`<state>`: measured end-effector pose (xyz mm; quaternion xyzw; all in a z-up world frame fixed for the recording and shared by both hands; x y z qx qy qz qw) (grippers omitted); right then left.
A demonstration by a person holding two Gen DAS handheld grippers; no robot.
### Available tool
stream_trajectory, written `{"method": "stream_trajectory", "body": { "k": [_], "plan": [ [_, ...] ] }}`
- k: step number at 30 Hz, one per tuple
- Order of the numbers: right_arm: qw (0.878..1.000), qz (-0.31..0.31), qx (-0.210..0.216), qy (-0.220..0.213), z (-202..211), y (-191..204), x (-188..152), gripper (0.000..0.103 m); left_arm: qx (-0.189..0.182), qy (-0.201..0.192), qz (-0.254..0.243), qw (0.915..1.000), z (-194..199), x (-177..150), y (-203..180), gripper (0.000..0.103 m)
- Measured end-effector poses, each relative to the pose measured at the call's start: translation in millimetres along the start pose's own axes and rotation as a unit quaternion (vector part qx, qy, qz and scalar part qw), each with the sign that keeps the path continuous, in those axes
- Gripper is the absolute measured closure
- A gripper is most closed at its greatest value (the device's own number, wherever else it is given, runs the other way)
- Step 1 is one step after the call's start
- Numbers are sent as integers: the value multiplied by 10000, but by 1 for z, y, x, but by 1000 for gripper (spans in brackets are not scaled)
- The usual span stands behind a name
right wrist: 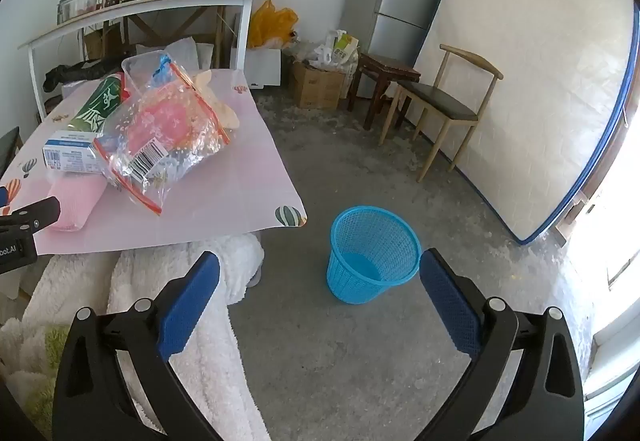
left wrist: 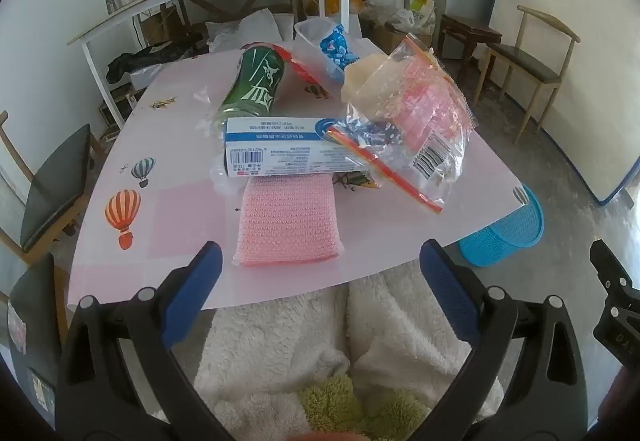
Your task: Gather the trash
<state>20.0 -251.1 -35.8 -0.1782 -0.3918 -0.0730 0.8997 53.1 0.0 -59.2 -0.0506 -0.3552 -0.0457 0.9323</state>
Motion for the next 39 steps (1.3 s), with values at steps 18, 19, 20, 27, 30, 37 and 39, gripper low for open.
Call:
{"method": "stream_trajectory", "body": {
  "k": [18,19,20,27,30,37,39],
  "plan": [
    [10000,83,16,-39,2,4,4,6,-1,47,9,10000,0,-1,0,7],
    [10000,84,15,-39,2,4,4,5,0,48,6,10000,0,0,0,7],
    [10000,79,19,-41,2,4,4,5,0,48,5,10000,0,0,0,7],
    [9999,91,7,-42,2,5,4,6,-2,60,9,10000,-4,-2,-2,7],
    [9999,93,6,-45,2,6,4,5,0,55,10,10000,-4,-3,-3,7],
    [9999,97,6,-44,2,6,5,5,-2,65,10,10000,-4,-2,-2,7],
    [9999,105,-1,-45,2,6,5,5,-4,72,13,10000,-6,-3,-1,7]
  ]
}}
Point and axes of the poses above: each gripper's, at about its wrist camera, not at the fingertips, and z roughly against the way its jaws point, y to its left, x to its top, the point moved 8 cm from there along -z, roughly the way its jaws point, and after that the axes turned 7 degrees about -x, right-handed, at the moved point
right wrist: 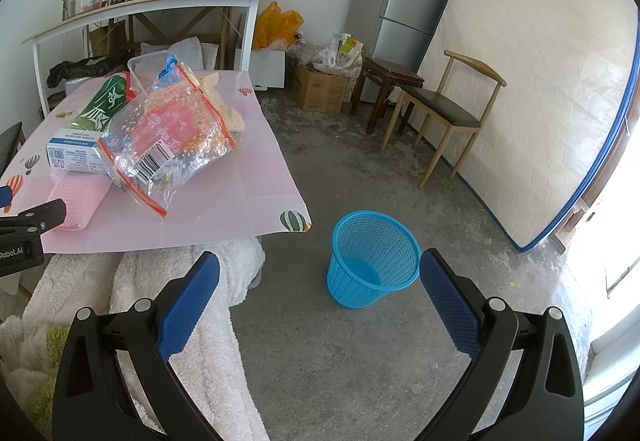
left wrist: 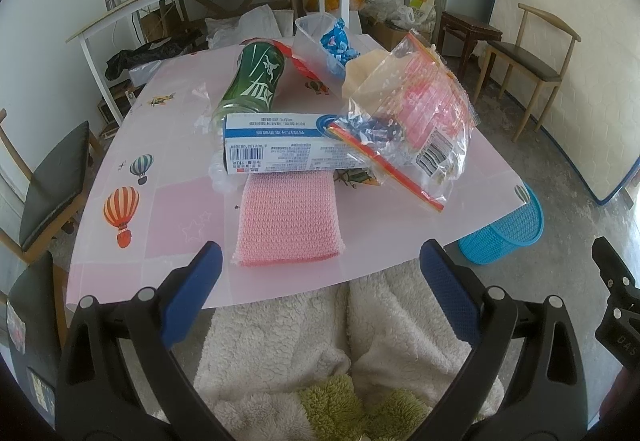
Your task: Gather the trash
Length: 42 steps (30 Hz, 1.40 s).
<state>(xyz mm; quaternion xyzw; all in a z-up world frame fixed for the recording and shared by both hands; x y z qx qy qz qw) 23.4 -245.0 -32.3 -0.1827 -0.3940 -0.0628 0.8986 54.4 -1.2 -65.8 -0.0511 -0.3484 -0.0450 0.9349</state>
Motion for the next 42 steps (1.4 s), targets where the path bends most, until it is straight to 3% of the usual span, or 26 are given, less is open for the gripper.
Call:
{"method": "stream_trajectory", "body": {
  "k": [42],
  "plan": [
    [9999,-19,106,-111,1,6,5,6,74,146,53,9999,-5,-6,10,7]
  ]
}}
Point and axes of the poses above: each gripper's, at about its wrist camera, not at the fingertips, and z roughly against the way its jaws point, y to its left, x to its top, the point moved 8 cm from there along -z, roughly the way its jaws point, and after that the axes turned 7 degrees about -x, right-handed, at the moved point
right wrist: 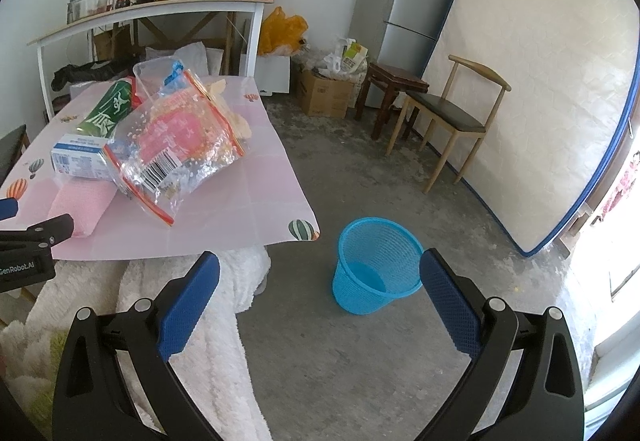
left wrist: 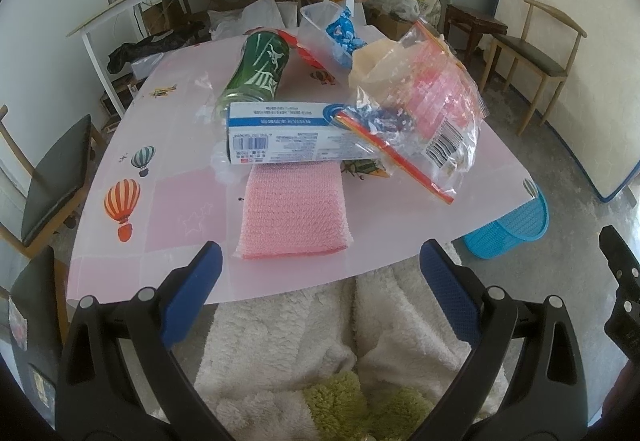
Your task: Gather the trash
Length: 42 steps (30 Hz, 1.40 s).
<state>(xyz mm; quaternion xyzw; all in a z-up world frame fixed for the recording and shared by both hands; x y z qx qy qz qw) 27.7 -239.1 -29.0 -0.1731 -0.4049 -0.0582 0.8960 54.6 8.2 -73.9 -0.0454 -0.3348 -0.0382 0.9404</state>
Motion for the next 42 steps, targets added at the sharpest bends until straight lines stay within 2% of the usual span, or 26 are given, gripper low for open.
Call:
{"method": "stream_trajectory", "body": {
  "k": [19,24,29,35,39,42],
  "plan": [
    [9995,54,308,17,-5,25,5,5,290,-11,377,9989,-3,11,30,7],
    [9981,118,589,152,-9,37,1,5,281,-41,488,9984,-6,14,41,7],
    [9949,280,943,215,-11,59,2,5,402,-152,637,9970,-9,23,60,7],
    [9900,291,1346,311,-14,80,8,5,647,-495,704,9942,-3,37,93,7],
    [9872,353,1539,213,-12,90,15,5,430,-373,875,9945,-10,37,115,7],
    [9876,644,1419,208,-13,103,14,5,432,-355,979,9936,-13,36,132,7]
  ]
}}
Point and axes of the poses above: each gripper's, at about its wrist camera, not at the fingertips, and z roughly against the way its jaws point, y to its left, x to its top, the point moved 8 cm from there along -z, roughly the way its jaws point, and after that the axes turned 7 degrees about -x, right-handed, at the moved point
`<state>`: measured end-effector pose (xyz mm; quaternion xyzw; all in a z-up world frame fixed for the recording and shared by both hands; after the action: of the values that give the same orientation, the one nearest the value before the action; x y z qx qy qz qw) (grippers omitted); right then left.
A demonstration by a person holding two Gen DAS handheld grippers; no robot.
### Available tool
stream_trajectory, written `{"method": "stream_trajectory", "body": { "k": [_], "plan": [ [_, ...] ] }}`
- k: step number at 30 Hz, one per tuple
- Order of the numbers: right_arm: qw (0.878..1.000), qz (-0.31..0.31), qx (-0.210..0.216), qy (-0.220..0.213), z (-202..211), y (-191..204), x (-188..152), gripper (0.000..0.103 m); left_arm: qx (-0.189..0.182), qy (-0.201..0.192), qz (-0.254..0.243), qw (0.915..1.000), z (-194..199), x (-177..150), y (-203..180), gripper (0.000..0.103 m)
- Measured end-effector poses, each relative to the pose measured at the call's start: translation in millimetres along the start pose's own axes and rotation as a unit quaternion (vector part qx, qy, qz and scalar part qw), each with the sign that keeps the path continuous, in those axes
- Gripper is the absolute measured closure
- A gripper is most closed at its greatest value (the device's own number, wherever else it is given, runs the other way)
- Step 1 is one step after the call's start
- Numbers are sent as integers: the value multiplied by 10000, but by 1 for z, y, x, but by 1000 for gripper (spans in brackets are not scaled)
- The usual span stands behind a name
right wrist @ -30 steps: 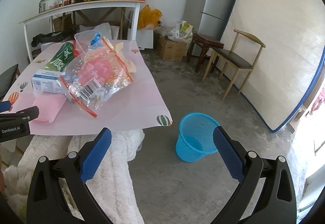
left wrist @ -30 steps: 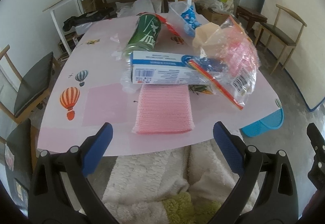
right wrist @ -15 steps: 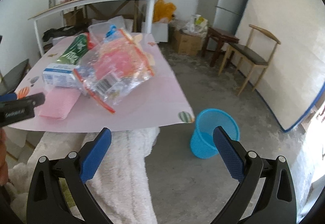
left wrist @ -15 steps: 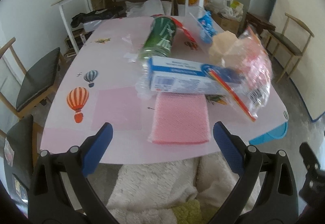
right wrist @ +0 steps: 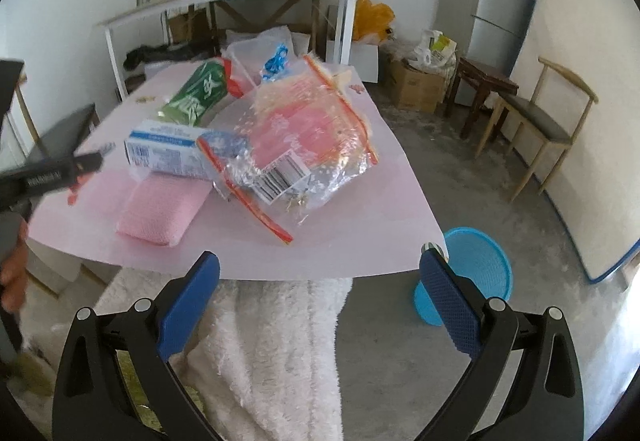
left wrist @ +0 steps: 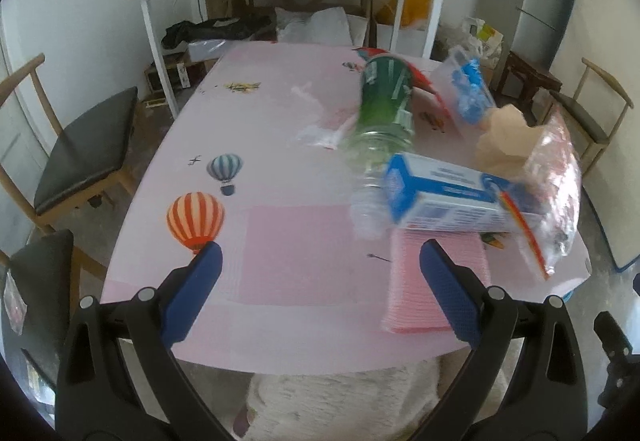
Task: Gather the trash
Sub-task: 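Reach the right tool toward the tan paper wad on the bag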
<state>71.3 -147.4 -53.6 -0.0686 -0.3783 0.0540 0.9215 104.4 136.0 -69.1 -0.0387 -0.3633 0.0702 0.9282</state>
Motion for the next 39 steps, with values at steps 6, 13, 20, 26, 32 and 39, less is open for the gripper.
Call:
{"method": "stream_trajectory", "body": {
  "k": [6,13,20,26,32,39],
  "plan": [
    [9998,189,-16,-104,-6,14,2,6,50,-172,-91,9998,4,8,14,7],
    [9973,131,-150,-703,9,7,19,6,-445,-453,-284,9976,14,17,2,7],
    [9936,-247,-8,-1105,16,-1,31,6,-1512,-916,-424,9833,25,24,-22,7],
    [9955,-169,-64,-935,-10,9,31,6,-1687,-1032,-650,9781,16,28,-38,7],
    [9954,-379,411,-775,-29,7,37,6,-2085,-930,-533,9721,8,35,-46,7],
    [9609,-2227,1644,-113,-61,-40,31,6,-3481,-878,-685,9308,23,59,-94,8]
  ]
}}
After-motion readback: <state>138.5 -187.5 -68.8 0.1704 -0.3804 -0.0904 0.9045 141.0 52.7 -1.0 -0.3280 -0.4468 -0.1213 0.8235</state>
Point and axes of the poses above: each gripper's, at about its wrist camera, not at the fingertips, and z roughly against the way its jaws point, y to its left, x to its top, the point moved 8 cm from there along -z, roughly the way its jaws point, and after that the axes turned 7 degrees about -x, right-handed, at the moved point
